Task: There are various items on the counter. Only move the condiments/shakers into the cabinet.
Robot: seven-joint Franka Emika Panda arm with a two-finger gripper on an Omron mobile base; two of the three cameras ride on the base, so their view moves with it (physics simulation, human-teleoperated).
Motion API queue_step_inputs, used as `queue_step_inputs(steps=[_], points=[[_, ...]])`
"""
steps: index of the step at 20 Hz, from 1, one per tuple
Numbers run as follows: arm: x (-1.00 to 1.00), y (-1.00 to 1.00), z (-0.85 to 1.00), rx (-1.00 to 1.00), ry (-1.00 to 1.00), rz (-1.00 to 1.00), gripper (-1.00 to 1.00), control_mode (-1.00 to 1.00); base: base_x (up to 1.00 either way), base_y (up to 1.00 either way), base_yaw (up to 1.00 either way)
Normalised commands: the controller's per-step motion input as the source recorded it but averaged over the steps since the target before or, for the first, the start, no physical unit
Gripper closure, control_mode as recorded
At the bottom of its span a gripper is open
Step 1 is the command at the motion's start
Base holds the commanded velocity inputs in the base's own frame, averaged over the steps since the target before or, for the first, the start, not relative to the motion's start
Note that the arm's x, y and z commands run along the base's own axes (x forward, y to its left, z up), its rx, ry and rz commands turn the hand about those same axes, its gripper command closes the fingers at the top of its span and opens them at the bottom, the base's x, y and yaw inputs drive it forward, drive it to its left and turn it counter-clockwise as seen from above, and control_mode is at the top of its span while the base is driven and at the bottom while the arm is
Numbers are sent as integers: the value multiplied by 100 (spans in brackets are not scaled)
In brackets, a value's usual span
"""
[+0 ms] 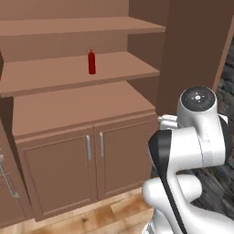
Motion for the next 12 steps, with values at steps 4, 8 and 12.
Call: queue_step_inputs(steps=[4,8,12], points=[[0,0,0,0,0,0,-100,100,-100,9,11],[0,0,0,0,0,0,-100,100,-100,70,8],[0,0,0,0,0,0,-100,100,-74,100,1]])
